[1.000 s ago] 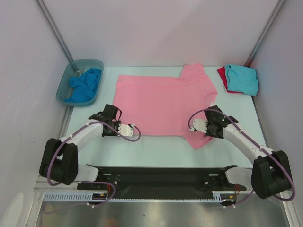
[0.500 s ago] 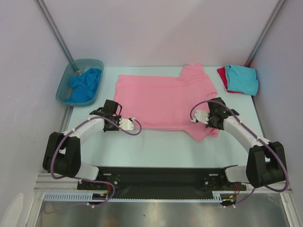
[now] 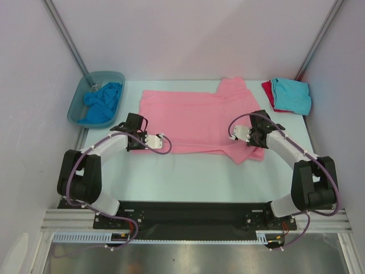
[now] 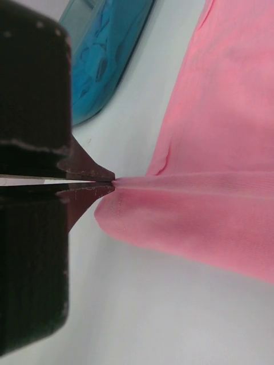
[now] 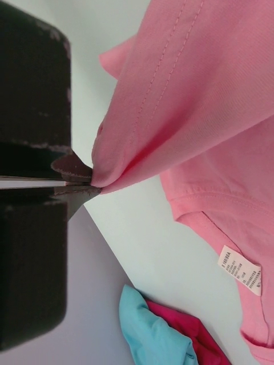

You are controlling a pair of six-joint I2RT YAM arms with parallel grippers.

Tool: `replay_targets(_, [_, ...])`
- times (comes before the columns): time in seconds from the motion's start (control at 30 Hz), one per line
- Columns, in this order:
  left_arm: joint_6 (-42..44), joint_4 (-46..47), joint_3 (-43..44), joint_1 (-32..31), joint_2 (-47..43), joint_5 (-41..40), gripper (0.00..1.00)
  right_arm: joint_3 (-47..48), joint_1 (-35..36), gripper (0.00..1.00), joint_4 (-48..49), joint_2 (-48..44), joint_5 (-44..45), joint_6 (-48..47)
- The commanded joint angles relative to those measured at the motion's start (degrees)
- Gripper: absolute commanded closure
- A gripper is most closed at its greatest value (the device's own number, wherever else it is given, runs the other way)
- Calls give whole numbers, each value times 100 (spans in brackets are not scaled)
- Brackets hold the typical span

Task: Fold and stack the t-shirts
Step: Fold the tshirt

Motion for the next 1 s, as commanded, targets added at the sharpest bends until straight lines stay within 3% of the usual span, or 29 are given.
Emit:
replay_targets(0.0, [50,163,450,99,222,50,100,267,-87,100,255,181,56,-159])
replay_targets(0.97, [33,567,1847,319,1576,-109,100,1471,-404,100,888,1587,91,-344])
